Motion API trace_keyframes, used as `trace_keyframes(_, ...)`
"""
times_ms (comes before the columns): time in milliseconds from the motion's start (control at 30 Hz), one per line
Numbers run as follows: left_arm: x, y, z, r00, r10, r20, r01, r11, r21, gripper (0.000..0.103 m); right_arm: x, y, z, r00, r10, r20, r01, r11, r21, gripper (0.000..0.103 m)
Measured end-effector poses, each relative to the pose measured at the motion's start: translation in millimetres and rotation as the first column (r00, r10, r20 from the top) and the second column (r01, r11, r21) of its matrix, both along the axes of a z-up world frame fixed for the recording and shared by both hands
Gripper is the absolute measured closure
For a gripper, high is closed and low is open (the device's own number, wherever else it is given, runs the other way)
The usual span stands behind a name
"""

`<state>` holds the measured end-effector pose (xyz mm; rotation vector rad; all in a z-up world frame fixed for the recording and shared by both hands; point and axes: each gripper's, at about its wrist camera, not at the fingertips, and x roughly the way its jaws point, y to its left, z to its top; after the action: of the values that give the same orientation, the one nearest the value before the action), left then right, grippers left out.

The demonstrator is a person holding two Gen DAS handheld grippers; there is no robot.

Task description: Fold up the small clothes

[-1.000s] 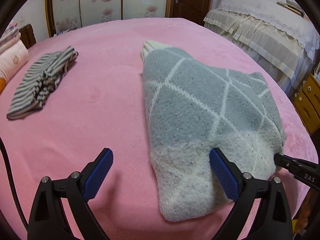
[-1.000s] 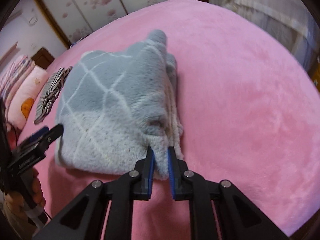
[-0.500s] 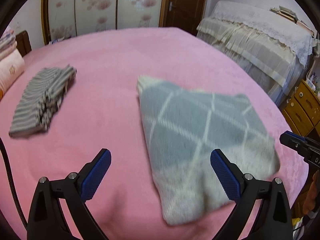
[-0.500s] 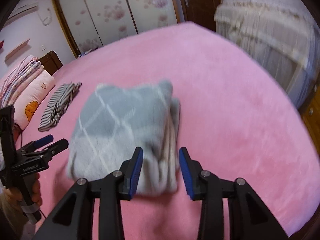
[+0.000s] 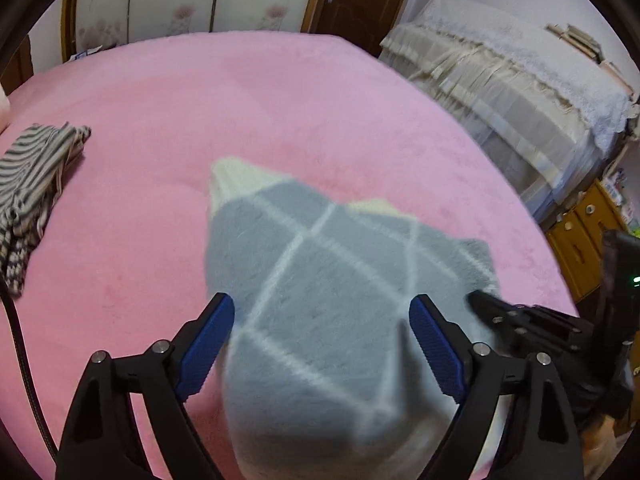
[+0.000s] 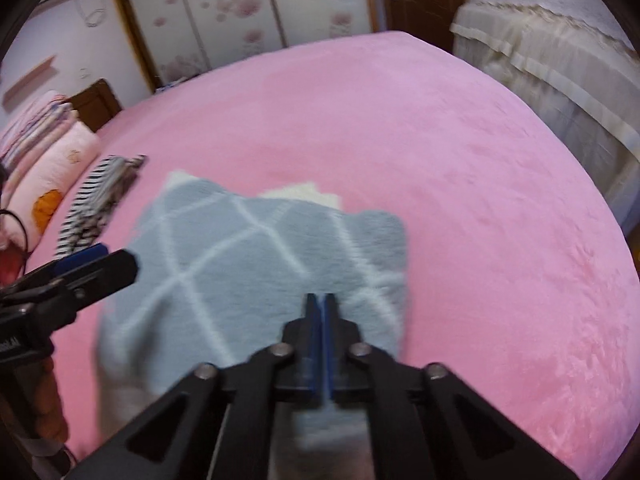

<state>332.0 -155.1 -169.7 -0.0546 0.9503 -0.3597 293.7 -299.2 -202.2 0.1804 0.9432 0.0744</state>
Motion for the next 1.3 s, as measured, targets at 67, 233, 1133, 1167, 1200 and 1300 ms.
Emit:
trace_keyframes(67,0,1,-11,1.0,0.0,0.009,0.0,1.0,0.029,0.014,-3,-5,-5,1.0,-0.001,0.011,0.001,1.0,0.008,0.103)
trace_keyframes(233,-3,11,-23,1.0,0.002,0.018,-0.002,1.0,-0.009,0.012,-12,-3,-9,0.999,0.003,0.055,-0.002,1.0,-0.018,0.103)
trace_keyframes(1133,-54,34,79,0.998,0.036,0.053,-0.037,0.999,0.026,0.008,-63,0,79,0.995,0.065,0.082,-0.065,0.998,-0.008,0.083)
trace_keyframes(1167,-58,32,84,0.998,0.032,0.061,-0.035,0.999,0.038,0.008,-66,0,83,0.994,0.064,0.085,-0.064,0.998,-0.001,0.083)
trace_keyframes(1200,-62,32,88,0.997,0.029,0.065,-0.032,0.999,0.042,0.008,-68,-1,86,0.994,0.061,0.087,-0.062,0.998,-0.002,0.083)
trace_keyframes(1300,-73,31,97,0.998,0.016,0.064,-0.019,0.999,0.041,0.008,-77,-2,95,0.994,0.046,0.097,-0.044,0.999,-0.015,0.083)
